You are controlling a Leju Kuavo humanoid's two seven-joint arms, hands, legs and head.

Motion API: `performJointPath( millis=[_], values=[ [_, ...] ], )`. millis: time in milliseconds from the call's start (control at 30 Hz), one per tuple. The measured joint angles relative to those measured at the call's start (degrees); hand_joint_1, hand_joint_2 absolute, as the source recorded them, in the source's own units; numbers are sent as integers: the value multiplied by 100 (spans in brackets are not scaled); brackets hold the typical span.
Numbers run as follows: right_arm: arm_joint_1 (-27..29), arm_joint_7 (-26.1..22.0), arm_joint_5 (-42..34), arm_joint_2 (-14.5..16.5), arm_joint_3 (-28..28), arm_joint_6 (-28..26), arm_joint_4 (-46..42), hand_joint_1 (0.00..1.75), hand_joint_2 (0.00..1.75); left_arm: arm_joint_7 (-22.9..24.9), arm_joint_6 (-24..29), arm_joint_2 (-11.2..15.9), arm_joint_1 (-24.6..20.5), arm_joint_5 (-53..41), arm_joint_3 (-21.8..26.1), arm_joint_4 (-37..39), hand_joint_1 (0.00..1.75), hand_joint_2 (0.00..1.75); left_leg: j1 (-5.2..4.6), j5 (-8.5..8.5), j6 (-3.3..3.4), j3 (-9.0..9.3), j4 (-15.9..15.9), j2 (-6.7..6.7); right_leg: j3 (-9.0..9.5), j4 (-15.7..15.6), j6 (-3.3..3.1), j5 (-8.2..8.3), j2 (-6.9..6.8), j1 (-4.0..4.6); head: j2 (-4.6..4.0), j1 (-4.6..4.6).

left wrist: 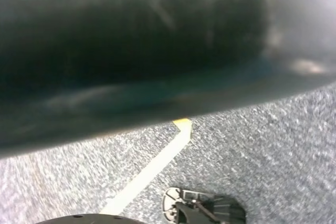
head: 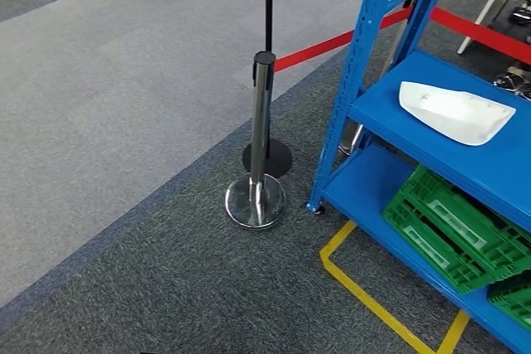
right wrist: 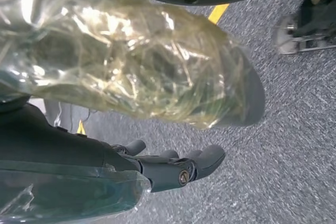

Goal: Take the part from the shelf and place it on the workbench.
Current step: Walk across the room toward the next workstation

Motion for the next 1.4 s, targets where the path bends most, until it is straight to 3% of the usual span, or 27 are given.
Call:
performJointPath(
  millis=[33,67,100,167,233,267,333,400,433,500,567,600,633,700,733,800,867,933,1000,1067,1100,1133,1200,1267,1300,1367,1400],
  values=[
    [1,0,0,-2,0,0,0,0,0,0,0,2,6,0,0,0,0,0,-6,-1,0,-4,3,80,-133,304,17,-114,-25,-4,0,0],
    [6,0,-1,-5,-1,0,0,0,0,0,0,2,7,0,0,0,0,0,-9,-4,-2,-6,5,154,-173,426,32,-117,-41,-6,0,-1],
    [13,0,-1,-10,-1,0,0,0,0,0,0,2,2,0,0,0,0,0,-10,-8,-8,-4,8,220,-94,314,42,-12,-63,-8,0,2],
    [16,0,-1,-22,-2,0,1,0,0,1,-1,-3,-9,0,0,0,0,0,-12,-27,-39,15,18,335,338,-451,44,335,-218,-7,0,3],
    [-2,1,0,-28,-2,0,4,0,0,3,-2,-3,-14,-2,0,0,0,0,-39,-58,-98,32,46,426,685,-1065,-13,514,-378,9,0,-7],
    [-9,4,0,-29,-1,0,6,0,0,7,-1,-1,-19,-3,0,0,0,0,-53,-67,-128,39,57,462,736,-1167,-51,519,-410,22,0,-13],
    [-1,14,2,-30,0,0,9,0,0,15,0,1,-33,-4,0,0,0,0,-49,-79,-184,57,66,518,723,-1158,-132,528,-311,33,0,-21],
    [8,26,4,-30,-1,-1,14,0,0,17,0,-1,-42,-4,1,0,0,0,-23,-210,-254,30,191,379,725,-1168,-201,549,-224,20,0,-32],
    [3,29,5,-30,-1,-1,16,0,0,17,0,-1,-39,-4,2,0,0,0,-12,-361,-283,-50,395,256,739,-1174,-232,567,-175,10,0,-39],
    [-11,33,7,-30,-1,-1,17,0,0,17,0,-1,-23,-3,9,0,0,0,-6,-752,-301,-365,1118,57,722,-1172,-273,590,-61,15,0,-51],
    [-10,34,8,-30,0,0,18,0,0,19,0,-1,-7,-2,14,0,0,0,-8,-902,-287,-631,1670,16,717,-1169,-284,597,82,30,0,-51],
    [-4,37,9,-30,-1,0,20,0,0,20,0,-1,-4,-2,15,0,0,0,-9,-805,-269,-642,1661,7,721,-1167,-284,597,154,37,0,-49],
    [0,41,10,-30,-1,0,21,0,0,22,0,-1,-3,-2,15,0,0,0,-10,-607,-241,-556,1436,-18,728,-1166,-283,598,229,44,0,-49],
    [-2,49,11,-29,-2,0,29,0,0,24,0,5,-3,1,16,0,0,0,-12,-183,-158,-250,702,-230,733,-1160,-274,600,368,56,0,-46],
    [-9,50,11,-28,-1,0,33,0,0,24,0,9,-3,1,17,0,0,0,-11,-74,-125,-121,394,-344,719,-1151,-259,603,435,59,0,-46],
    [-15,51,11,-26,0,1,45,0,0,28,0,14,-7,2,20,0,0,0,-14,-60,-96,-31,157,-446,669,-1147,-206,624,541,52,0,-47],
    [1,59,10,-29,0,2,52,0,0,33,0,8,-17,2,20,0,0,0,-6,-42,-79,-10,81,-339,606,-1153,-136,635,596,40,0,-48],
    [4,67,9,-34,0,2,56,0,0,33,0,0,-24,1,20,0,0,0,14,-1,-30,14,-4,-197,464,-929,-83,464,386,53,0,-11],
    [-13,68,9,-39,0,2,57,0,0,33,-1,-3,-15,1,20,0,0,0,12,11,3,15,-35,-43,151,-284,-43,87,84,50,0,30],
    [-15,68,9,-43,0,2,57,0,0,33,-2,-3,-4,1,20,0,0,0,2,6,6,9,-31,120,-137,340,1,-159,-22,28,0,36],
    [-9,68,8,-44,-1,2,57,0,0,33,-2,-4,-5,2,20,0,0,0,1,2,1,10,-30,193,-152,402,20,-133,-46,15,0,36],
    [-1,68,8,-46,-1,2,57,0,0,33,-2,-5,-10,2,20,0,0,0,1,-5,-9,15,-27,260,-42,223,35,2,-80,1,0,38],
    [2,68,8,-52,-2,2,57,0,0,34,-2,-10,-18,1,20,0,0,0,-5,-30,-49,43,-14,371,408,-579,53,353,-287,-16,0,40],
    [-19,68,9,-55,-2,2,60,0,0,34,-2,-9,-19,1,20,0,0,0,-36,-66,-114,68,14,462,732,-1135,1,513,-453,-7,0,35],
    [-26,68,9,-55,-1,2,61,0,0,34,-2,-8,-24,1,20,0,0,0,-49,-75,-142,78,24,500,764,-1200,-35,508,-468,4,0,29],
    [-18,70,16,-54,0,2,62,0,0,34,-2,-5,-41,1,20,0,0,0,-42,-94,-197,103,30,568,747,-1199,-114,519,-353,9,0,18],
    [-14,74,20,-54,-1,2,63,0,0,37,-2,-5,-46,1,20,0,0,0,-28,-144,-229,102,67,522,747,-1202,-145,526,-305,4,0,16]
  ],
)
